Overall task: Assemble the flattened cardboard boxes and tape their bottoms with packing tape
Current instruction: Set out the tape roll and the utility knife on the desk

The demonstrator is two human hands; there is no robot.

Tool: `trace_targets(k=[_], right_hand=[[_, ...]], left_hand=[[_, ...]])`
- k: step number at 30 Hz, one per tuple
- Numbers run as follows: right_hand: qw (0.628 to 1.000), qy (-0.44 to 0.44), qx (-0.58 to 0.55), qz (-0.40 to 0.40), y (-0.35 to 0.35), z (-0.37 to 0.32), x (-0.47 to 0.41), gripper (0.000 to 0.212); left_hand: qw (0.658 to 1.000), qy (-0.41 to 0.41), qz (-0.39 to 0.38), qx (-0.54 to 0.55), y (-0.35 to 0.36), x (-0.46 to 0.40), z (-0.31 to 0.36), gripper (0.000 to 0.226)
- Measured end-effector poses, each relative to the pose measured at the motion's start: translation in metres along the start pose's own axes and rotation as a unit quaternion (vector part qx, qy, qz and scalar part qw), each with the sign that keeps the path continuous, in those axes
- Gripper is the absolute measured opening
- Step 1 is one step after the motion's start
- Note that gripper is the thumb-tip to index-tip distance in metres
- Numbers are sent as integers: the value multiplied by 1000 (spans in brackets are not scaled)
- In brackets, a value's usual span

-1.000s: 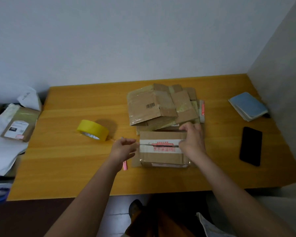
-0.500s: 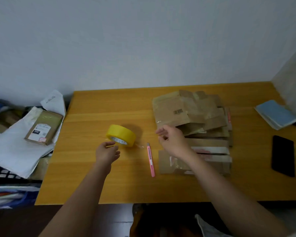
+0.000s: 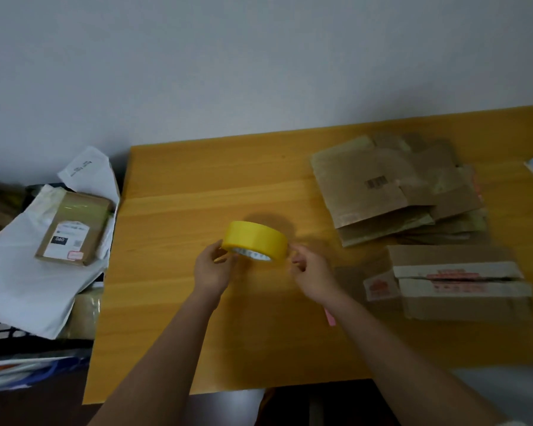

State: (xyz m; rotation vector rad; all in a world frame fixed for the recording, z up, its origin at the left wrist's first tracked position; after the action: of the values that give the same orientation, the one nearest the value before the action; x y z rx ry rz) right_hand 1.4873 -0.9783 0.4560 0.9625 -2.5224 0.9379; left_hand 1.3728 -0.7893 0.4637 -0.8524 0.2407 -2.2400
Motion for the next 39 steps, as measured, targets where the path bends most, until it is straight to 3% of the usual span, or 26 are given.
trace_targets(k=[3,8,13,18,19,22,24,27,32,39], right_hand=[[1000,1,1,0,6,12,-9,56],[994,-37,89,42,9,22,-18,53],[978,-61,175,101,1,27,-18,28],[974,-66,174,129,-6,24,-18,13],[974,-69,173,126,-5,24,-18,13],[973,-78,170,136,-5,24,-15,14],[971,-78,179,141,-5,24,-12,11],[972,-70,172,143,-7,25,-10,12],[973,-61,141,169,-11,26,0,19],[959,-158,85,221,-27,-44,3,14]], left_hand=[[997,-53,-16,62,15,-8,-18,18],[992,-49,-15,115,30,-13,-22,10],[990,-7,-4,137,35,-9,-12,21],[982,-79,38,170,32,-10,-20,22],[976,-107,41,186,34,-10,-25,29],[949,-172,31,264,52,-2,-27,18],[928,-193,5,320,69,3,-16,37],[914,-183,-8,362,78,4,-7,52],[906,-146,4,396,68,12,-19,46],[878,-126,14,462,32,0,12,42]])
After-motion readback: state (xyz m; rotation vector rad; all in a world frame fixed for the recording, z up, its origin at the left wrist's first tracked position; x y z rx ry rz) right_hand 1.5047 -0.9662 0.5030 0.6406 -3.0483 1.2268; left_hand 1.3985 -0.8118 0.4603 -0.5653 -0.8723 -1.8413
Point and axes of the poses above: each hand's wrist, its own x-axis away from the middle knuckle, its own y-axis out of the palm, z = x × y, the point moved 8 cm from there along -x, towards the middle knuckle, and after that the axes turned 2 degrees about -x, right-handed, at the moved point
